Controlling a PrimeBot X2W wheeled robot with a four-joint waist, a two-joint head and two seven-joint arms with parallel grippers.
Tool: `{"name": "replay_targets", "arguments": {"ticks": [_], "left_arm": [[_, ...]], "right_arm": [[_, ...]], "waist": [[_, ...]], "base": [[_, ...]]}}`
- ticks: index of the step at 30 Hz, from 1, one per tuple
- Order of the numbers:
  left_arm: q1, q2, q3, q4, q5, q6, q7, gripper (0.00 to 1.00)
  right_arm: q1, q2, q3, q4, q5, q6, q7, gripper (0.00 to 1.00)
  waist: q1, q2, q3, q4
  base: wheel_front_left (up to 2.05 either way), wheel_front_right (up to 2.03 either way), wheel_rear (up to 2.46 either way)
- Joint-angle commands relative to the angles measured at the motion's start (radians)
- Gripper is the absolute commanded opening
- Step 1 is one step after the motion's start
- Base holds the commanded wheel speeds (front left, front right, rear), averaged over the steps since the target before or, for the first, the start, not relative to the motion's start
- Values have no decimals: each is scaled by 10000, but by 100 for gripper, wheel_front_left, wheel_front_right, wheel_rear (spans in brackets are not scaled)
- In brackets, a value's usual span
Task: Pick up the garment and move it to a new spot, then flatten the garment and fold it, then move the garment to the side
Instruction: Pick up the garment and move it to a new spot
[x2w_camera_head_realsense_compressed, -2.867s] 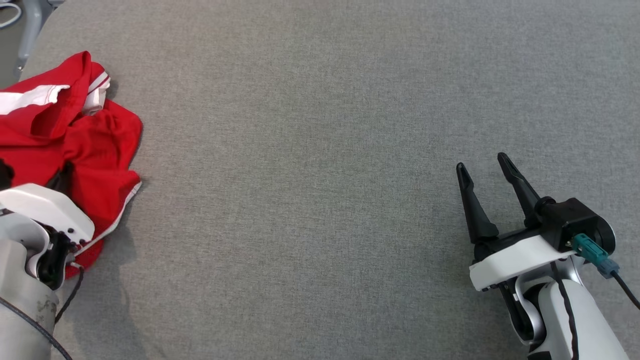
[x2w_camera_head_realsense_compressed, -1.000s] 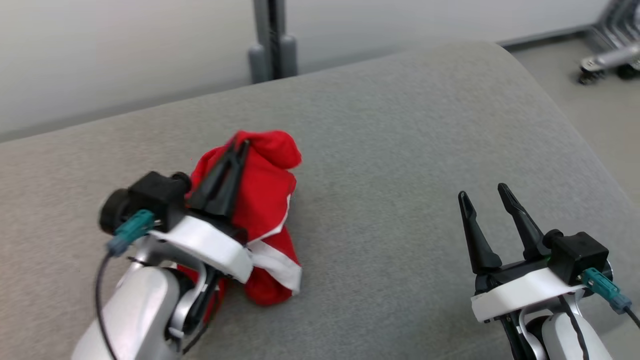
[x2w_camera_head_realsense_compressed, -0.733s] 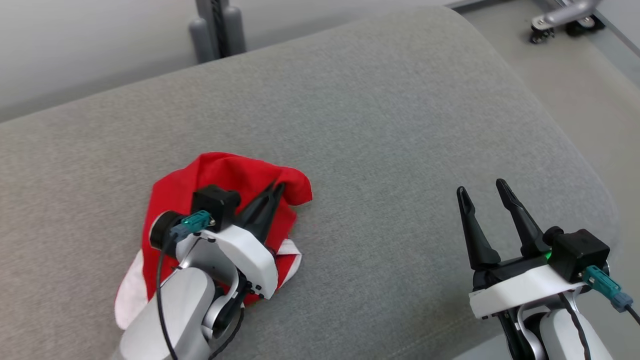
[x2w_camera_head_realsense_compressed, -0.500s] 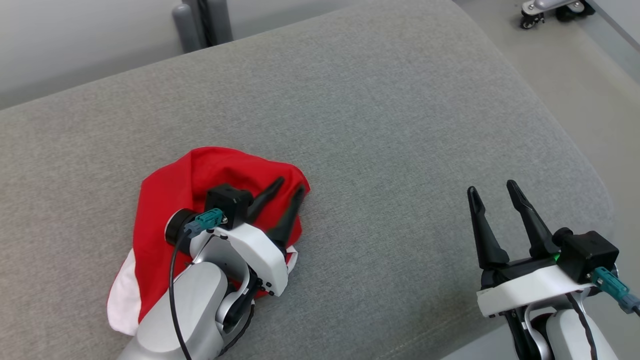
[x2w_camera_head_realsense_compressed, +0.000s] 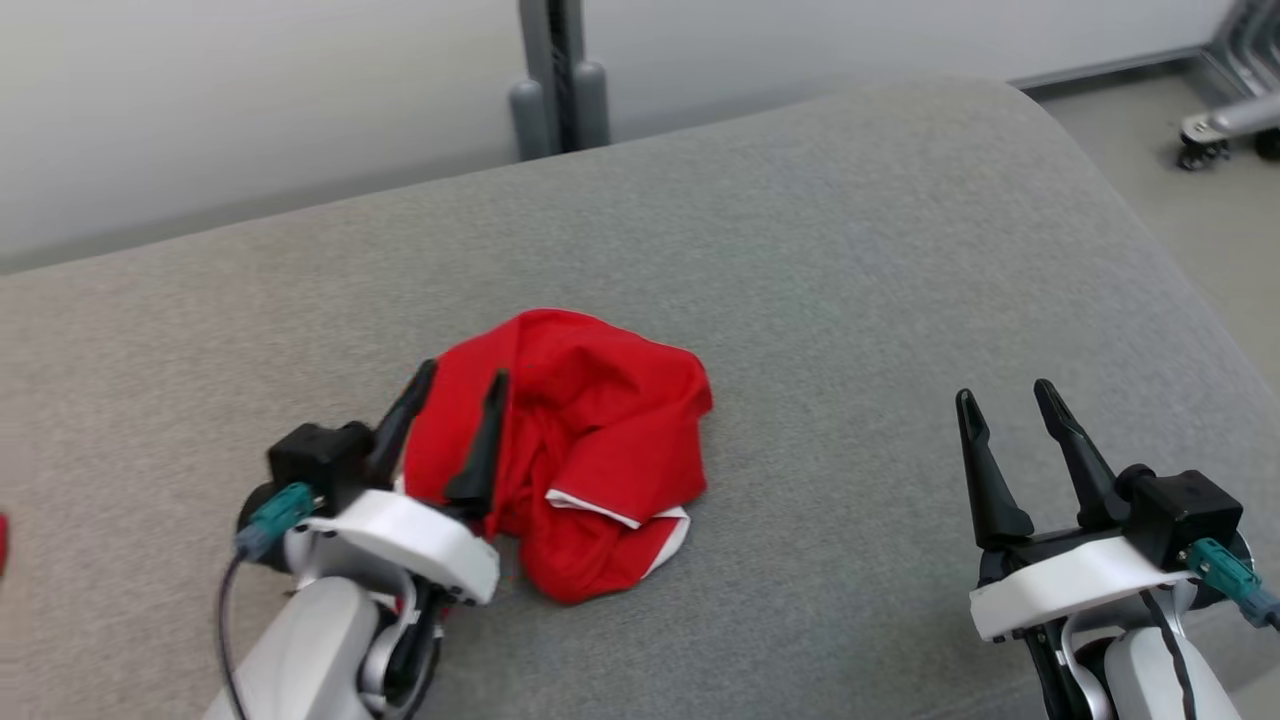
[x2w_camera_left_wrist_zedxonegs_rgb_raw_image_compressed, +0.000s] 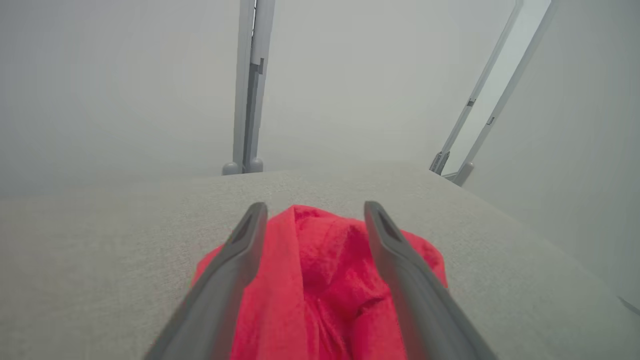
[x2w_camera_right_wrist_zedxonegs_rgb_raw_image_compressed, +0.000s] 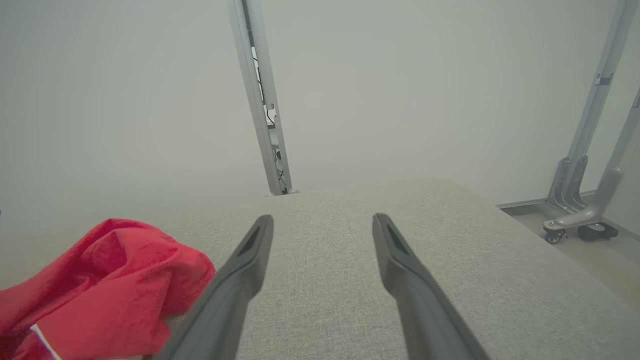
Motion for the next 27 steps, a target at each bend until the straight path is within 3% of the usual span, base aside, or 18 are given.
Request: {"name": "replay_targets", "arguments": {"ticks": [1,9,12,20,24,27], "left_arm": [[303,264,324,-242,-34,209,-122,100],[1433,1200,1653,-1133,-157,521,-297,100],[2081,1623,2512,-1619,-202,387,-305,100],[3222,1796,3963,-2373,-26,-126,-311,100],[3646,1908,4089,-2610,249,-522,-312,100],[4007,2001,3999,-2686,451,-537,-311,100]], "right_arm": [[101,-47,-11,30,-86,0,54,100],[324,-52,-194,57,-329,0,238,100],[411,-51,-202,25,-380,0,330,100],[599,-51,-188,30,-445,0,426,100],[704,-51,-154,-23,-501,0,530,100],[842,-49,-134,-56,-607,0,591,100]], "waist": [[0,0,-387,555],[0,0,-870,1474],[0,0,-1052,1825],[0,0,-1306,2209],[0,0,-1420,2291],[0,0,-1509,2292]], "base": [[0,0,0],[0,0,0],[0,0,0],[0,0,0],[0,0,0],[0,0,0]]}}
